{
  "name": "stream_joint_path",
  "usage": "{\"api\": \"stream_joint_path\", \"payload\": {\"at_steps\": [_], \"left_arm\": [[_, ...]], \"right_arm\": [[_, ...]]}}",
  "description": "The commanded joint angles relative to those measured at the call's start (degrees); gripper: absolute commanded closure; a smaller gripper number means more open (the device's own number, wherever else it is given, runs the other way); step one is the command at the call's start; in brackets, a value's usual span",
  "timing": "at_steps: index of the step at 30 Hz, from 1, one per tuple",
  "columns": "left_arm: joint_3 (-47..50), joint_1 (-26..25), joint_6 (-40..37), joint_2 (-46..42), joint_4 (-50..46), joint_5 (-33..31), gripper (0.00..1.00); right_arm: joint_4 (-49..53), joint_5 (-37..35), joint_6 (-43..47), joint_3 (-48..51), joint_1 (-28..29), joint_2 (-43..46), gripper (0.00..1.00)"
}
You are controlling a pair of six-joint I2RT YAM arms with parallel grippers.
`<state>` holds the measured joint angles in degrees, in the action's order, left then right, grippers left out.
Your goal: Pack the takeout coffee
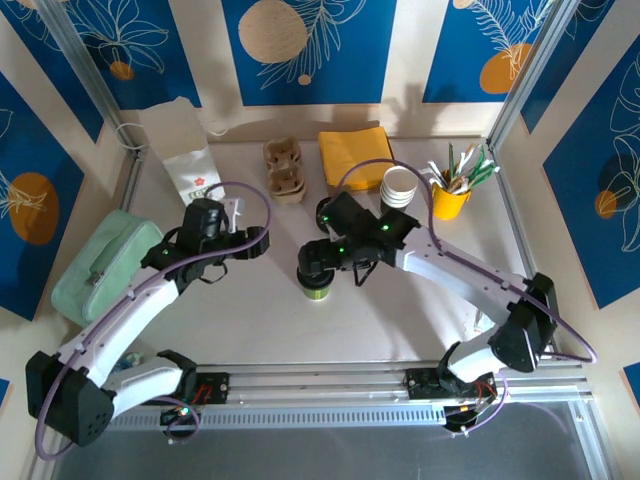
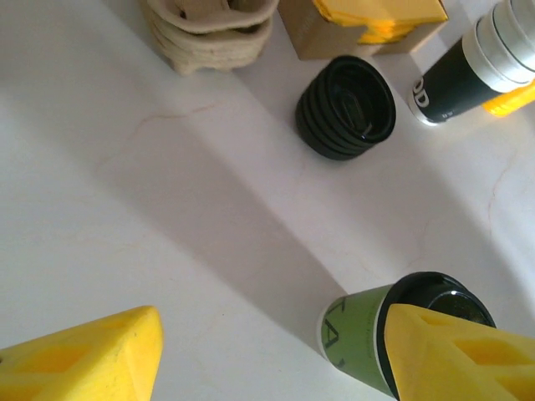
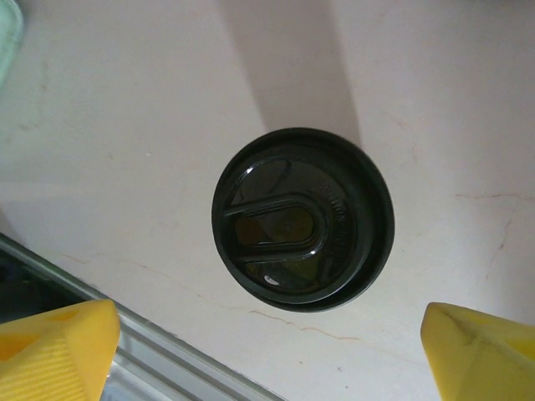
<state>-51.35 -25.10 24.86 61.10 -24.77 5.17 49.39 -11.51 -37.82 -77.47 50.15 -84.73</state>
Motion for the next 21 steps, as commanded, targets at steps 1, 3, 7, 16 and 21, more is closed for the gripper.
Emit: {"api": "stream_joint_path", "payload": {"at_steps": [1,3,7,16,21], "left_arm": [[1.8,1.0,-0.1,-3.2,1.9,-2.6,0.27],[2.5,1.2,0.1,-4.4,2.6,-2.6,0.26],[3.1,1.5,-0.1,-5.8,2.6,-2.9,0.25],[3.8,2.0,-0.3,-7.0,2.4,-2.6,0.24],[3.8,2.2,-0.4,-6.9,2.7,-2.3,0.23]], "right_arm": [[6.6,-7.5,1.0,-3.7,2.4,-3.0,0.06],[7.7,-8.5,1.5,-5.6,3.7,-5.2,0.06],[9.6,-9.7,1.7,-8.5,4.8,-8.7,0.05],[11.2,-9.7,2.4,-12.1,5.6,-13.7,0.07],[11.5,-9.1,2.4,-13.9,5.7,-16.1,0.09]]}}
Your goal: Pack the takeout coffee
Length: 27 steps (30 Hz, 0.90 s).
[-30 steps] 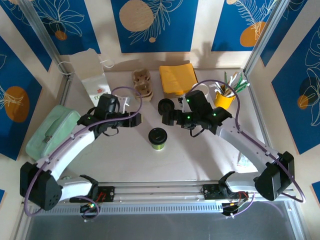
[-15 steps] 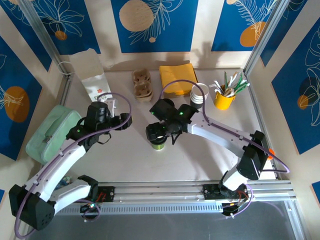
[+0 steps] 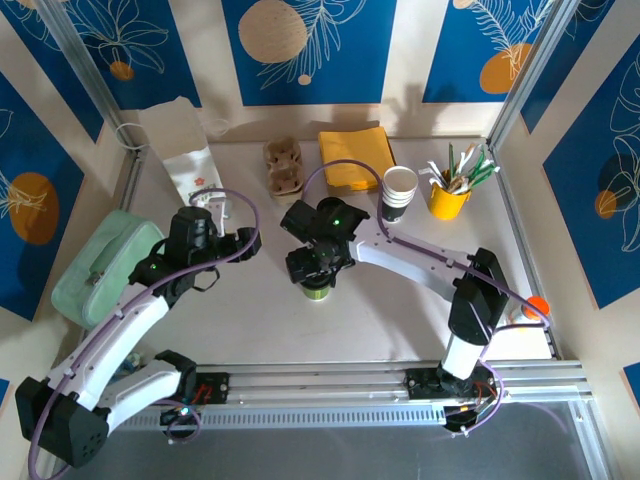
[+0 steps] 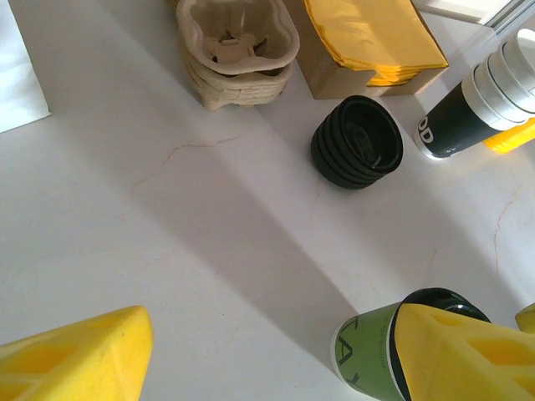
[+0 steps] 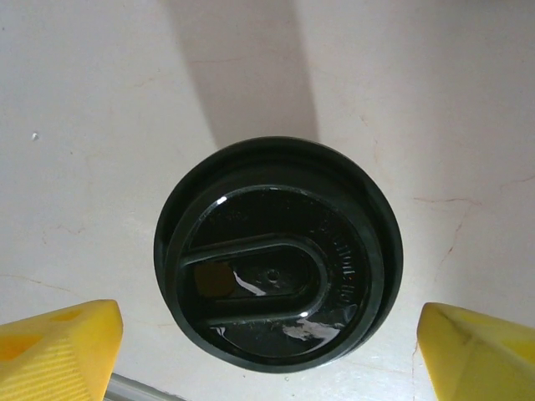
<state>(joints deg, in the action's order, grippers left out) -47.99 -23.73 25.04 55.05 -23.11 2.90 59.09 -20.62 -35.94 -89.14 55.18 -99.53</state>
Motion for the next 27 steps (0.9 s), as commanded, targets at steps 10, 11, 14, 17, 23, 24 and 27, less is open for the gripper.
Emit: {"api": "stream_joint_path", "payload": {"at_steps": [10,11,14,17,23,24,27], "left_arm": [[0.7,1.2,-0.7,-0.8,1.0,0.4,0.23],[0.7,1.2,-0.7,-0.8,1.1,0.4,0.23],[0.7,1.2,-0.9,-0.9,1.2,0.3,0.23],[0.5,1.2,-1.0,-0.6,1.3,0.6,0.23],[0.2,1.2,-1.0,-0.1,1.4,1.0,0.23],[0.2,1.2,-1.0,0.0,1.4,1.1,0.22],[0.2,1.2,-1.1,0.0,1.3,1.1,0.23]], "right_arm": [[4.4,-2.8,-0.6,-3.6,0.8,-4.3,0.14],[4.3,-2.7,-0.5,-3.5,0.9,-4.3,0.15],[3.9,-2.5,-0.6,-3.3,1.0,-4.3,0.17],[3.8,-2.2,-0.3,-3.5,1.0,-4.5,0.2],[3.9,-1.8,-0.3,-3.9,0.8,-4.9,0.17],[3.9,-1.5,-0.3,-3.9,0.7,-5.0,0.17],[3.9,-1.1,-0.4,-4.0,0.6,-5.2,0.17]]}}
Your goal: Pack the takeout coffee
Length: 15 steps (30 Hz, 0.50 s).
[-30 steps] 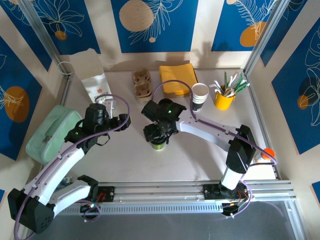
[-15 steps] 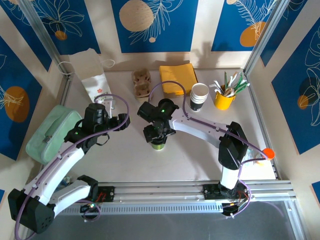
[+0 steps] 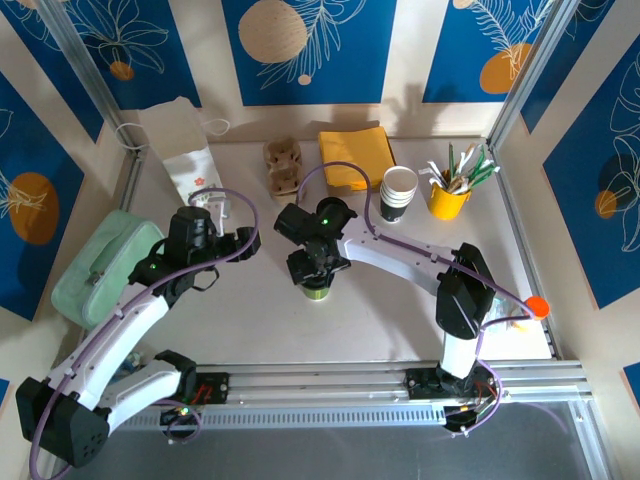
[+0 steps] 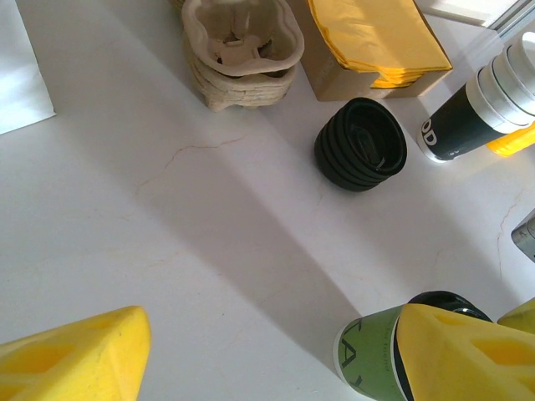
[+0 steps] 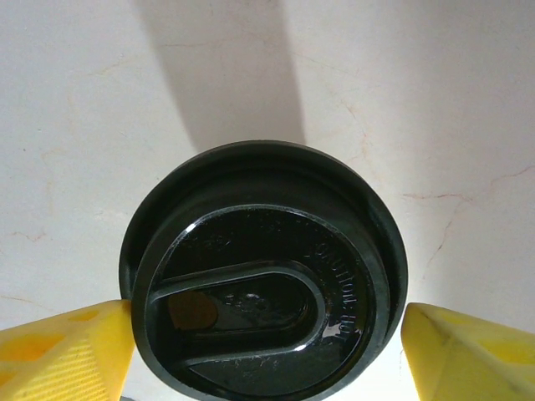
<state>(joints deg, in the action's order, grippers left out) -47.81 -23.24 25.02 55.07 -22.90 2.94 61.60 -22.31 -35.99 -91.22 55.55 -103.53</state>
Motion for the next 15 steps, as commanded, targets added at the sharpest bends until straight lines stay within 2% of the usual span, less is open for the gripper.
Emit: {"api": "stream_joint_path", "payload": {"at_steps": [1,10,15], "left_arm": [[0.0,0.7,-1.0,-0.1,1.1,1.0,0.22],[-0.5,1.0,-0.8,0.7,1.4,2.4,0.21],[-0.2,1.2,-0.5,0.9,1.7,2.9,0.21]], "right_arm": [[1.3,0.7,-0.3,-2.0,0.2,-1.2,0.17],[0.9,1.6,0.2,-1.5,0.1,-1.8,0.21],[1.5,0.9,0.1,-1.4,0.1,-2.3,0.2]]}}
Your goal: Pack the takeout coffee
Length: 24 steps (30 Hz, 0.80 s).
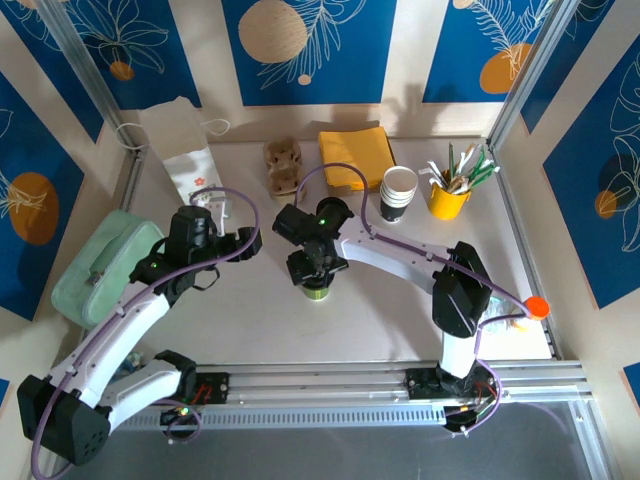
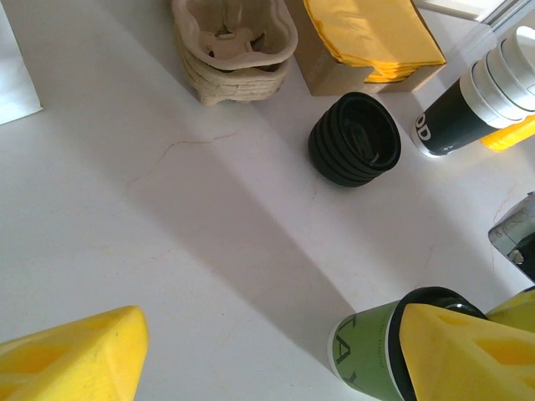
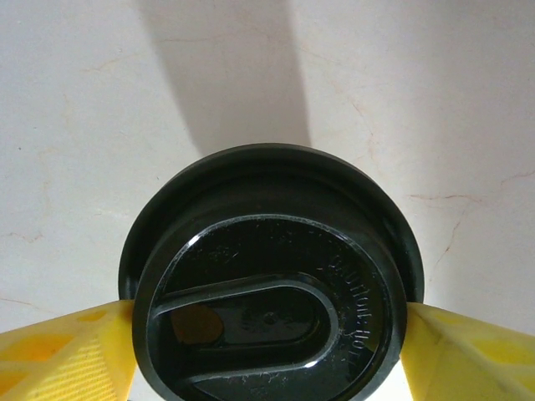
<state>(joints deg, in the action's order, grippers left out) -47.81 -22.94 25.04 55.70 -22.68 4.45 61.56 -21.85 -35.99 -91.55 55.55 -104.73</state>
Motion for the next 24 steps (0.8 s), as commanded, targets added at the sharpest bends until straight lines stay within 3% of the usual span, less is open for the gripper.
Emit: {"api": "stream_joint_path", "payload": {"at_steps": [1,15,24], "left_arm": [[-0.2,1.0,-0.5,0.2,1.6,1.4,0.21],[0.3,1.4,-0.2,-0.3,1.4,1.7,0.21],[0.2,1.7,-0.2,-0.3,1.3,1.9,0.21]], "right_arm": [[1.6,0.4,0.0,-1.2,0.1,-1.2,0.2],[1.9,-1.1,0.7,-0.8,-0.3,-0.2,0.25],[2.3,-2.9,2.2,2.3,-4.8,3.9,0.25]]}}
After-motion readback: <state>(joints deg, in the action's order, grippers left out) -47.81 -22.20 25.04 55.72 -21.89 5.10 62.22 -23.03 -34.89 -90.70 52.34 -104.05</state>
